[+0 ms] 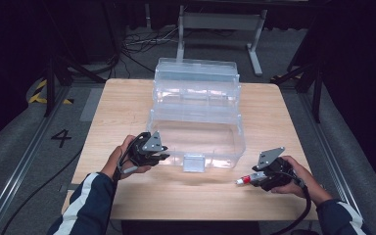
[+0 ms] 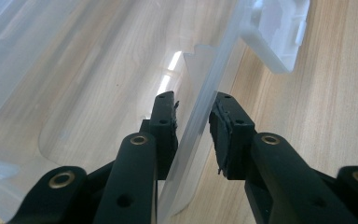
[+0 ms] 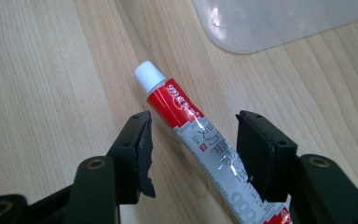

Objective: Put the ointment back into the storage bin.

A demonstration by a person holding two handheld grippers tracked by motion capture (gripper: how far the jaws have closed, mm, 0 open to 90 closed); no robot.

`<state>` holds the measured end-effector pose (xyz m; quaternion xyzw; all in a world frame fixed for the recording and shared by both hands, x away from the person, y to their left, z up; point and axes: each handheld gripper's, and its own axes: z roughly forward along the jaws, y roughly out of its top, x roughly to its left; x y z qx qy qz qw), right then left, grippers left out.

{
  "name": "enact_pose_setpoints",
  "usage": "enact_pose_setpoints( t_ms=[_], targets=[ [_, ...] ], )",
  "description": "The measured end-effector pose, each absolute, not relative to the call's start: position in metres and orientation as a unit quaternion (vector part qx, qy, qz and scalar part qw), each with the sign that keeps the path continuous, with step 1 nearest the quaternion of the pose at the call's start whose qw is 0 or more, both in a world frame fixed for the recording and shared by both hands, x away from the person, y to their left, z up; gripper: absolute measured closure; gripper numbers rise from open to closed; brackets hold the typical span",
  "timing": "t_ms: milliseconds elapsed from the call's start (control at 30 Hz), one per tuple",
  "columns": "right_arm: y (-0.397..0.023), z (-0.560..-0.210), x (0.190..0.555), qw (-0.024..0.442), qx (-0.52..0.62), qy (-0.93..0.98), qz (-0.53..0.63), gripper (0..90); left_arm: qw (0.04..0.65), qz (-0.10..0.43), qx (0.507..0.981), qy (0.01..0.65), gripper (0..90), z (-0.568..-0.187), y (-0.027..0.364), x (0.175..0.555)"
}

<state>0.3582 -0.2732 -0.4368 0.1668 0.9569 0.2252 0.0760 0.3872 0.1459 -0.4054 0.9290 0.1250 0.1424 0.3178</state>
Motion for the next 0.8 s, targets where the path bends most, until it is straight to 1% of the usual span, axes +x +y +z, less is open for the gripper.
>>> enact_pose_setpoints(
  t_ms=[233,367,533,600,700,800],
  targets=[
    [-0.263,-0.442,0.362,0.061,0.151,0.966,0.200,48.7,0.313,0.149,0.930,0.122,69.5,-0.402,0.150,0.386],
    [-0.258,-0.441,0.364,0.061,0.144,0.969,0.193,51.9,0.331,0.141,0.925,0.125,68.3,-0.399,0.154,0.385],
    [-0.253,-0.441,0.365,0.060,0.139,0.973,0.172,53.7,0.340,0.158,0.918,0.131,62.3,-0.389,0.162,0.378],
    [-0.252,-0.441,0.365,0.064,0.136,0.975,0.164,55.9,0.346,0.166,0.913,0.138,59.6,-0.385,0.169,0.373],
    [-0.250,-0.442,0.366,0.064,0.135,0.976,0.155,57.1,0.346,0.175,0.910,0.145,58.3,-0.384,0.176,0.369],
    [-0.249,-0.442,0.367,0.066,0.140,0.976,0.153,62.8,0.343,0.184,0.907,0.163,54.6,-0.384,0.190,0.362]
  ],
)
